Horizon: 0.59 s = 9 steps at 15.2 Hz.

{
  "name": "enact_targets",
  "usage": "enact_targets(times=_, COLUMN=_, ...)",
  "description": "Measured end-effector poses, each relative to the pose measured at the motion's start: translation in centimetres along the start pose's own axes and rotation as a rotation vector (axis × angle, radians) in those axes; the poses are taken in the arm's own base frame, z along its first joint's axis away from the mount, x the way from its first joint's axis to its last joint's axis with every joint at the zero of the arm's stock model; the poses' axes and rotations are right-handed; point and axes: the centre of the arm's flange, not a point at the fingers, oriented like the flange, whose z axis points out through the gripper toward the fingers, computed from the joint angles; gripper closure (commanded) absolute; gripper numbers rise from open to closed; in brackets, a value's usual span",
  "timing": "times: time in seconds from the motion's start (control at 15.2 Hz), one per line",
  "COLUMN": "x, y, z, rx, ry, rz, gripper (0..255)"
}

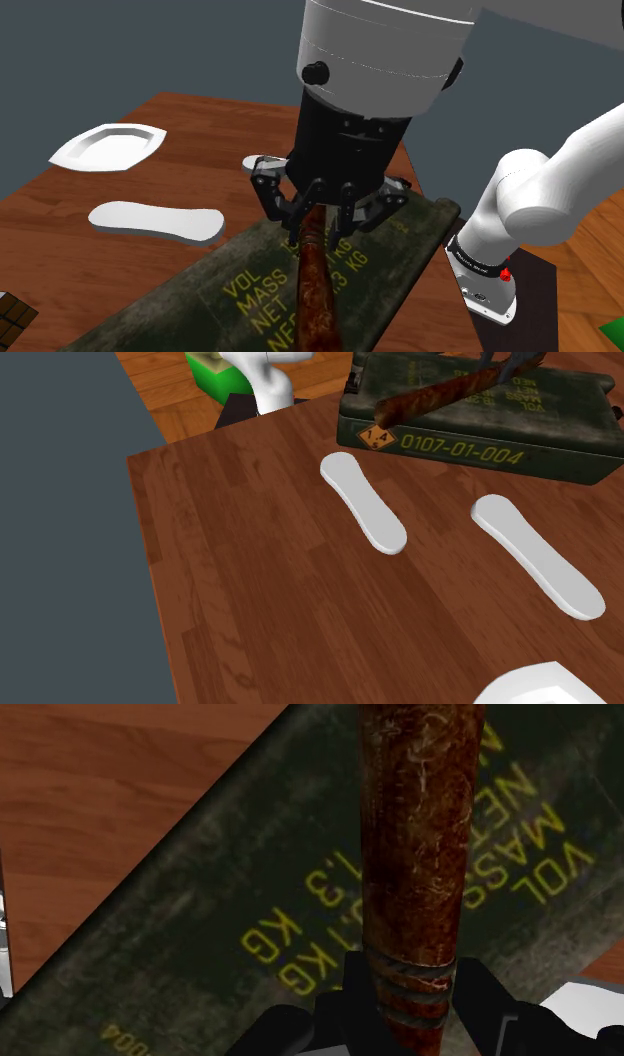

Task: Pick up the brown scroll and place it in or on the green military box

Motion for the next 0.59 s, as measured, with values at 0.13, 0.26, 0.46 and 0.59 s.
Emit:
enact_targets(times=0.13, x=0.06, y=-0.10, z=0.15, rx=0.001, ry=0.000, rz=0.002, gripper=255)
enact_targets(times=0.26, x=0.12, y=-0.08, z=0.28, rx=0.001, ry=-0.001, rz=0.000, gripper=255)
enact_targets(times=0.46, x=0.11, y=0.06, z=0.28, rx=0.002, ry=-0.001, rz=-0.001, gripper=0)
enact_targets(times=0.59, x=0.10, y=0.18, z=0.72, rx=-0.011, ry=0.000, rz=-0.001, gripper=0)
